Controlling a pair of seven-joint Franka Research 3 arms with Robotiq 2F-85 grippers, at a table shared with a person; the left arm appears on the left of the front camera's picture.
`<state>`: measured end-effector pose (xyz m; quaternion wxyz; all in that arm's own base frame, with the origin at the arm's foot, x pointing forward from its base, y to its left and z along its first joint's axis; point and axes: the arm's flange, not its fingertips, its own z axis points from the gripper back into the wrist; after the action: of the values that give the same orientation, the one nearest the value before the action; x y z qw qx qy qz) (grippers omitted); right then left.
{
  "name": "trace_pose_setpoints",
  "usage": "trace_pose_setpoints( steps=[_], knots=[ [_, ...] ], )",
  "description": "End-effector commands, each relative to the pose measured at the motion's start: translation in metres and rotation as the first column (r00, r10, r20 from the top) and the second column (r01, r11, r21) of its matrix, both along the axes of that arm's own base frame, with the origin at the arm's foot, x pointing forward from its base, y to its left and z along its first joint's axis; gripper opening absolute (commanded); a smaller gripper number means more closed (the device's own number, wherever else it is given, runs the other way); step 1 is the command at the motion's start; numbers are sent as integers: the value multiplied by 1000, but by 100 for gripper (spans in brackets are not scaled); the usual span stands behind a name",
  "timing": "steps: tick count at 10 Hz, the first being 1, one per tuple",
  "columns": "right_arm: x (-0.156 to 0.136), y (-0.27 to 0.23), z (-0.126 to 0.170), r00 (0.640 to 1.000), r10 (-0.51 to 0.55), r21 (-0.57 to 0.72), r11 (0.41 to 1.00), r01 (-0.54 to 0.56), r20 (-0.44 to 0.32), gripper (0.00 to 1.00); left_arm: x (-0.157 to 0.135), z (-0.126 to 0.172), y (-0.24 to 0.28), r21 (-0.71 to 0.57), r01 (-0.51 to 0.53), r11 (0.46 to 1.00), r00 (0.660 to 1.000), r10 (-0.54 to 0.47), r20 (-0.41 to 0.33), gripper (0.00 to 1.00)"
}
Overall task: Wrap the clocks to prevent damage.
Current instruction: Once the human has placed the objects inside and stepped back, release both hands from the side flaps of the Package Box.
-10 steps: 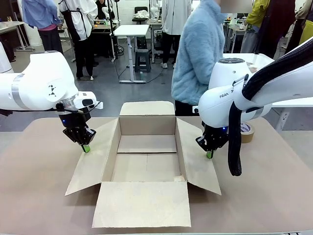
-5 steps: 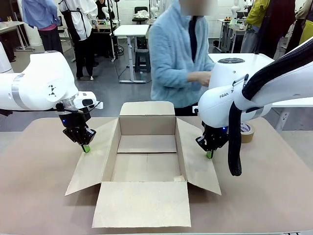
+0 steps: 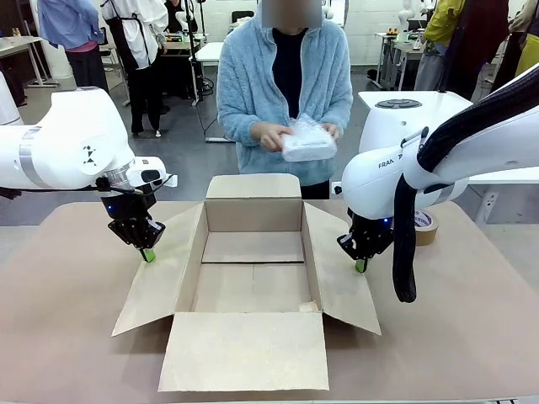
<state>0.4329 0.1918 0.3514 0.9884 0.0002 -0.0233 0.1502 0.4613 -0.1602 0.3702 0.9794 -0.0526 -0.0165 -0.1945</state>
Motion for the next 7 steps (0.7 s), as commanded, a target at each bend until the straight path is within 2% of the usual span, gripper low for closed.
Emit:
trace_pose_setpoints(
  steps=[1, 7],
  knots=[
    [-1, 0, -1, 1000, -16, -1, 1000, 16, 0, 1, 0, -1, 2, 11, 2, 1000, 1000, -2, 2, 0],
    [-1, 0, -1, 1000, -16, -1, 1000, 16, 0, 1, 0, -1, 2, 11, 2, 1000, 1000, -2, 2, 0]
  ],
)
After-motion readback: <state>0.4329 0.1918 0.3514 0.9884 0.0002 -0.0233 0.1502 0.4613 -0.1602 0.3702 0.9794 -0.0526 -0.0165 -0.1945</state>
